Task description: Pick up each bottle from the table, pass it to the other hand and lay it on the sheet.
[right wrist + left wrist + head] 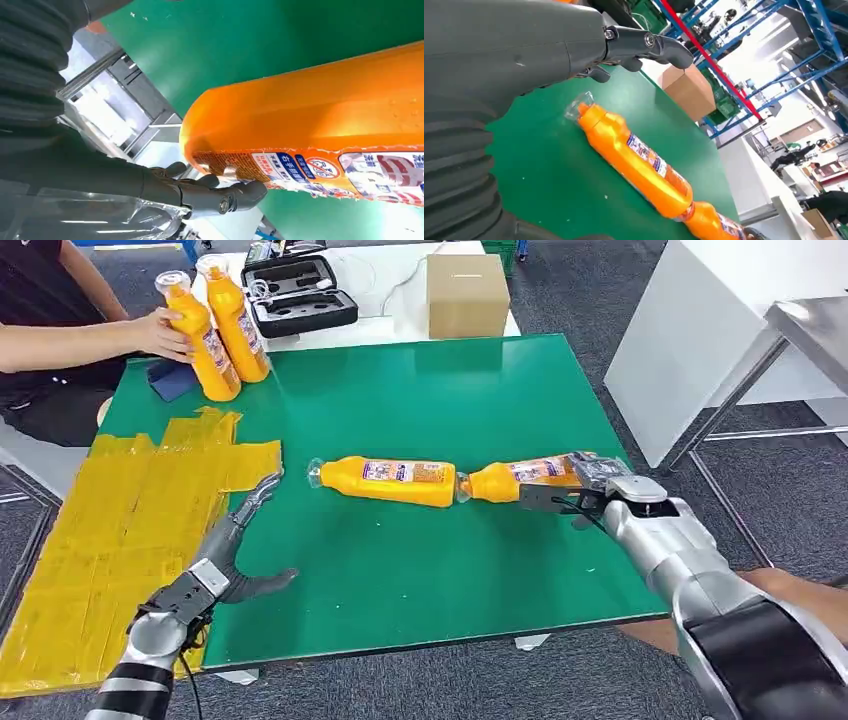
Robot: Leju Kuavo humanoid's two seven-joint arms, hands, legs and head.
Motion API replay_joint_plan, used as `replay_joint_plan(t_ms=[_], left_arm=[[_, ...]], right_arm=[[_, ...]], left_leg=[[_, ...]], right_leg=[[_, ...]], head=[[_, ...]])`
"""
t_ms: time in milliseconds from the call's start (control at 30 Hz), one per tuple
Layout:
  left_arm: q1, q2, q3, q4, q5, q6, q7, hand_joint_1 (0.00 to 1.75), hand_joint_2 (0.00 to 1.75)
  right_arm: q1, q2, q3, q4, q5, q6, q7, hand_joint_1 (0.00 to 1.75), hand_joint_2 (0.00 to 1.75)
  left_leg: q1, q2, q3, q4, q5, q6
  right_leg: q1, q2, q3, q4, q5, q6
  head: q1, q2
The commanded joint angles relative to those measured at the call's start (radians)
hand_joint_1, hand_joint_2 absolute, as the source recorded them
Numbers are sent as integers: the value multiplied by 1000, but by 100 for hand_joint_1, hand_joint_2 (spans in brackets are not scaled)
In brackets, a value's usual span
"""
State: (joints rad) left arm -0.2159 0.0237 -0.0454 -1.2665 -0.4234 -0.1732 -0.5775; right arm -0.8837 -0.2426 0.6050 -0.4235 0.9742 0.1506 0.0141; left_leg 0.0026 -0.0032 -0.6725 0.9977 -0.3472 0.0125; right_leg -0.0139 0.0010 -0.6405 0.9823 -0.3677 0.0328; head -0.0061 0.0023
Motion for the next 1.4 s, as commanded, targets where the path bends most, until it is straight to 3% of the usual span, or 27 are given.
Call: replay_joint_plan(t_ms=[33,300,500,733,833,967,1000,1100,1233,1267,1400], left_arm=[[-65,-3,-38,106,9,-13,4,0,175],[-65,-3,-39,106,9,-13,4,0,175],[-123,-11,-74,177,25,-32,-8,0,175],[-118,-7,-94,177,38,-29,-10,0,175],[-116,-3,-91,184,44,-33,-9,0,175],[-84,-2,-78,155,48,-27,-6,0,175],[-64,-1,-71,126,49,-26,-2,0,175],[-36,-4,-62,90,49,-28,8,0,175],[-33,-5,-61,85,48,-28,10,0,175],[-15,-13,-59,64,43,-26,19,0,175],[-7,-15,-57,57,43,-23,22,0,175]], right_arm=[[-58,38,80,143,57,38,31,0,175],[-56,37,80,143,57,37,31,0,175],[2,20,142,191,141,140,10,0,175],[81,42,164,204,204,42,126,0,175],[62,40,164,199,213,41,124,0,175],[23,49,113,171,223,-145,178,0,175],[18,48,104,145,252,-301,190,0,175],[13,45,54,96,280,-507,196,0,175],[15,45,38,89,284,-527,193,0,175],[61,37,-128,-42,386,-732,206,0,175],[106,42,-275,-126,463,-772,167,0,175]], left_leg=[[0,-1,5,0,-2,-1],[0,-1,4,0,-1,0],[1,-3,5,-1,-1,-1],[2,-6,18,-3,-2,-1],[2,-6,20,-1,-7,-2],[1,-4,23,-2,-8,0],[1,-4,23,-2,-7,0],[0,-1,21,-5,-4,1],[-1,-2,20,-2,-2,3],[-1,-1,13,0,-1,2],[0,0,8,0,0,2]], right_leg=[[0,-1,5,0,-3,-1],[0,-1,4,0,-2,-1],[1,-3,6,-1,-2,-1],[2,-5,19,-5,-3,-1],[2,-5,11,-4,-9,-1],[1,-2,13,-5,-9,1],[1,-2,13,-4,-9,2],[0,1,21,-7,-6,1],[-1,0,21,-4,-3,2],[-1,1,14,-1,0,4],[0,0,9,-2,0,1]], head=[[0,0],[0,0],[0,0],[0,0],[0,0],[0,0],[0,0],[-1,0],[0,0],[0,0],[0,0]])
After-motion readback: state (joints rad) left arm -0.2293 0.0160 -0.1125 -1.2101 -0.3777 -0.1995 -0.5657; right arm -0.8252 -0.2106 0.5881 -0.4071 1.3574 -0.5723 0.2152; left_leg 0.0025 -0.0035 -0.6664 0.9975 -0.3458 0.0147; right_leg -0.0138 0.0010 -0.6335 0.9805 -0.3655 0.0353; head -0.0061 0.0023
